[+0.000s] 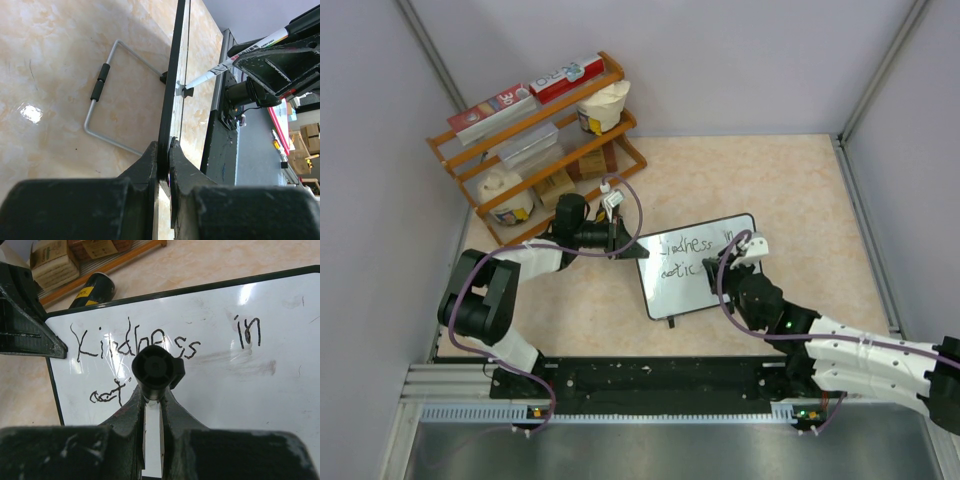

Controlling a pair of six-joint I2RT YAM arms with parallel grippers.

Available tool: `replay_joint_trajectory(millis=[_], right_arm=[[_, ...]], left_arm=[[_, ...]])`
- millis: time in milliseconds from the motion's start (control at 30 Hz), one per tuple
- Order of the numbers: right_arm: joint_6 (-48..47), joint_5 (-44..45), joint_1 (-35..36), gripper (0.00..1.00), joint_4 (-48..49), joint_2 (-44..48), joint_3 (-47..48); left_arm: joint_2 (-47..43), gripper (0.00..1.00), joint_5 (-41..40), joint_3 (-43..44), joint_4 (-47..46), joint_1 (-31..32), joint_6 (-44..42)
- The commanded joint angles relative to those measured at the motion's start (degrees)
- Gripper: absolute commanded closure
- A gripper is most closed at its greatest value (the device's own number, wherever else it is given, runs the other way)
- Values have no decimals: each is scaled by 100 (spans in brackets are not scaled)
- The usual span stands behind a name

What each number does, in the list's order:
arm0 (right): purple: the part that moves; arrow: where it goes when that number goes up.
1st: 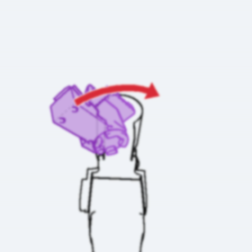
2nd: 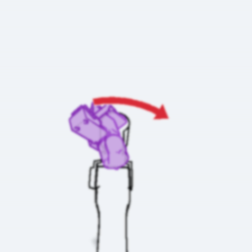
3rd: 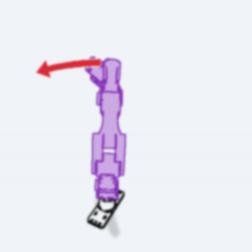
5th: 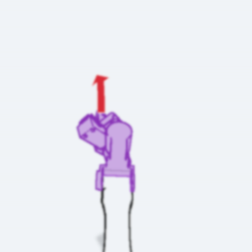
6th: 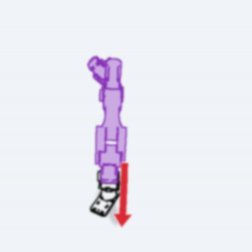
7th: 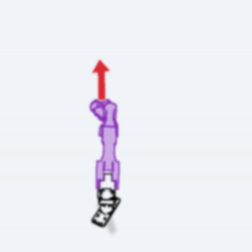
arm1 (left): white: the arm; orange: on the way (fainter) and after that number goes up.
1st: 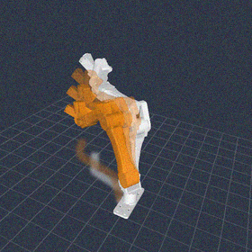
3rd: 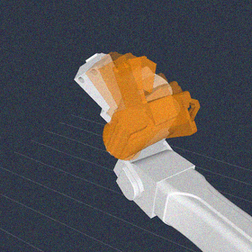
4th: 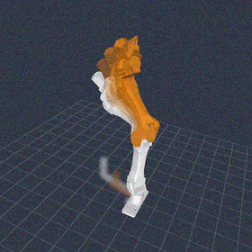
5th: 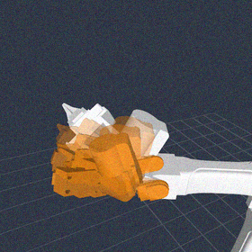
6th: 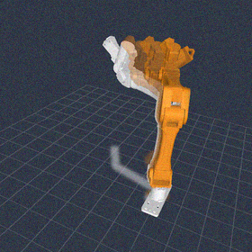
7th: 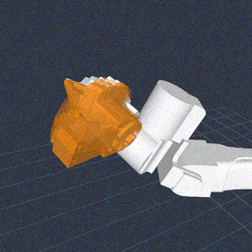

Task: Write a sentence on the whiteboard
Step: Write on the whiteboard with the whiteboard.

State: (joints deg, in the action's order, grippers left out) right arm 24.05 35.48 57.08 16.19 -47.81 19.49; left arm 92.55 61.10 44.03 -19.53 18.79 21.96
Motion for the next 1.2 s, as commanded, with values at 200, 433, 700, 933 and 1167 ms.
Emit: replay_joint_trajectory(millis=[200,433,700,933,1167], right_arm=[[-340,415,-83,100,42,-167,213],[-349,415,-136,100,253,-325,363],[-410,389,-206,100,420,-413,477],[-419,275,-232,100,509,-492,556],[-296,99,-232,100,561,-598,565]], left_arm=[[175,100,-573,-167,353,64,-780],[158,100,-564,-167,353,64,-780],[167,100,-564,-167,353,64,-780],[167,100,-555,-167,353,64,-789],[167,100,-556,-167,353,64,-789]])
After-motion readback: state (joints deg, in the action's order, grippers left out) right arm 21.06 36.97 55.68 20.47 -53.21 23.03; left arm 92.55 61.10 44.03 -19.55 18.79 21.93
